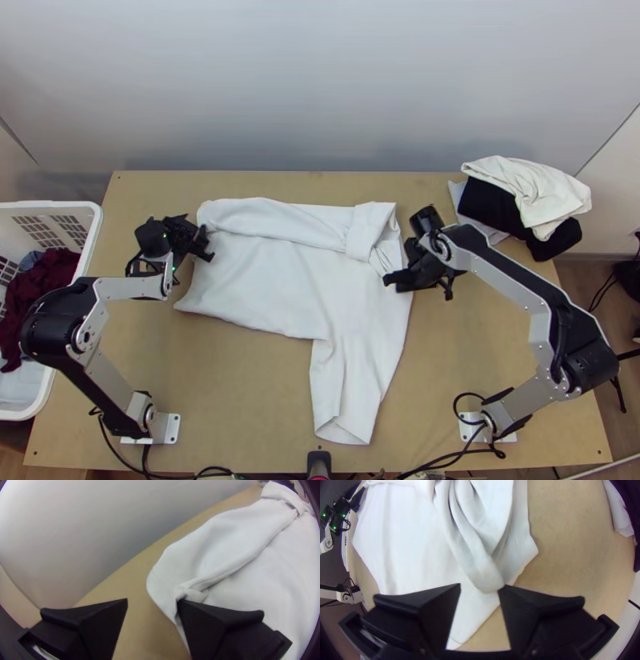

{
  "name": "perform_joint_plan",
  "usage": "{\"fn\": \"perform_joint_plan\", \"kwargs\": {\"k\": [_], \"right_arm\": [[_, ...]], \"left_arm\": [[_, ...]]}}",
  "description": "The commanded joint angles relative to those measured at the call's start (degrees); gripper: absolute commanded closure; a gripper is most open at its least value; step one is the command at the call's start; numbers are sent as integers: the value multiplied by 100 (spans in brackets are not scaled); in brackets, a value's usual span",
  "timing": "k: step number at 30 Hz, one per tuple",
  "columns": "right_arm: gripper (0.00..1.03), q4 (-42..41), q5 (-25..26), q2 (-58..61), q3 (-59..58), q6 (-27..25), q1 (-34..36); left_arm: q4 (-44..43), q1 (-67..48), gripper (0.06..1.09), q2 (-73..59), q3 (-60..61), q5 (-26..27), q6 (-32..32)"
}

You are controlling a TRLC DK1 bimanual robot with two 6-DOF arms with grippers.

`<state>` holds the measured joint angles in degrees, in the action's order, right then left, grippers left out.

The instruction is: Fold the t-shirt

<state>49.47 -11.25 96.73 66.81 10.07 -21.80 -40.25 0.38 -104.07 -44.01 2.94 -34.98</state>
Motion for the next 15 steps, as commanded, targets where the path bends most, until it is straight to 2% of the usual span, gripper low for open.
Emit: {"fn": "perform_joint_plan", "kwargs": {"k": [1, 3, 6, 8, 12, 15], "right_arm": [[3, -368, -247, -523, -45, 57, 291], [3, -430, -299, -822, 140, 66, 493], [3, -342, -686, -1297, 386, 39, 774], [3, -175, -1029, -1640, 456, -31, 879], [3, 757, -1301, -2149, 456, -585, 704], [3, 1293, -1459, -2378, 184, -743, 545]], "left_arm": [[1494, 6, 11, 722, -205, -487, -9], [2100, 58, 11, 1108, -336, -487, 44], [3076, 208, 11, 1724, -626, -461, 79], [3419, 384, 11, 2075, -846, -417, 79], [4535, 990, 11, 2383, -1417, -171, -158], [5176, 1368, 11, 2664, -1497, 110, -272]]}}
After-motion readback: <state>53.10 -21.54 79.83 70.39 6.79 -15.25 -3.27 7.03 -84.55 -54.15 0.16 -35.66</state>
